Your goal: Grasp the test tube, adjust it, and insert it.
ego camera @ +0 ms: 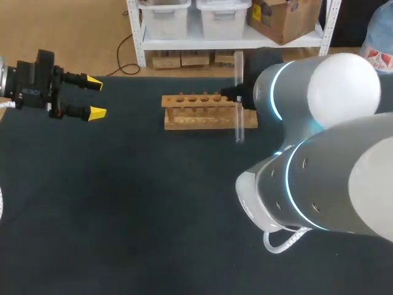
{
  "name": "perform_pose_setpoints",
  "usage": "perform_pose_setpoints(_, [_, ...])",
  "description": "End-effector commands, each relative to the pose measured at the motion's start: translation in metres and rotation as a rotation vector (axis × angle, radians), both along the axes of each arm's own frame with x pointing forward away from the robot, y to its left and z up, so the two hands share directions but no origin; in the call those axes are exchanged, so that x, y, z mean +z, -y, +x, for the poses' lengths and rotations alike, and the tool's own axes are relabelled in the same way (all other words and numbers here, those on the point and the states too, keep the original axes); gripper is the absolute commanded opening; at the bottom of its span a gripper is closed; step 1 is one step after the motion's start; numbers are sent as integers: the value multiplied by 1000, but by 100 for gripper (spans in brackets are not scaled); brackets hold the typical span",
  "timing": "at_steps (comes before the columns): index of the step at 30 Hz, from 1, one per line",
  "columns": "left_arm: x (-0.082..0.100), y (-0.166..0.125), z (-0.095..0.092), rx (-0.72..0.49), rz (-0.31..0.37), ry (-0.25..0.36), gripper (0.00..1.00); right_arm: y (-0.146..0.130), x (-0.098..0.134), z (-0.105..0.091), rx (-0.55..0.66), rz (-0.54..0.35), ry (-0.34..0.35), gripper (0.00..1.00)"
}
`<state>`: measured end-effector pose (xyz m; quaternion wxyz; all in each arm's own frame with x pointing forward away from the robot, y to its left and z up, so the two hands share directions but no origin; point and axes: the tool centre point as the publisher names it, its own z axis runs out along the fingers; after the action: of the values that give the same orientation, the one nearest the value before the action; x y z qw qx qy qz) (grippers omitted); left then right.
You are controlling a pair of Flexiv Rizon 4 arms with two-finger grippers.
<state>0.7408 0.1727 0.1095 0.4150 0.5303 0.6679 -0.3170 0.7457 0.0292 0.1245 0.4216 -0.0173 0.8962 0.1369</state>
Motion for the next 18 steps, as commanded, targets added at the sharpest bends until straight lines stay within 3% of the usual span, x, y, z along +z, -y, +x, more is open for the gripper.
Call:
perform_pose_setpoints(1, [-1, -1, 0, -2, -4, 3, 100, 4, 12, -3, 1, -12, 13, 0])
perform_pose_setpoints(8, [-1, -1, 0, -2, -4, 3, 100, 5, 11, -3, -10, -20, 20, 0])
perform_pose_setpoints(11, [-1, -1, 0, -2, -4, 3, 100, 2, -2, -4, 24, -36, -38, 0])
perform_pose_setpoints(18, [-1, -1, 0, -2, -4, 3, 100, -5, -34, 2, 27, -63, -88, 0])
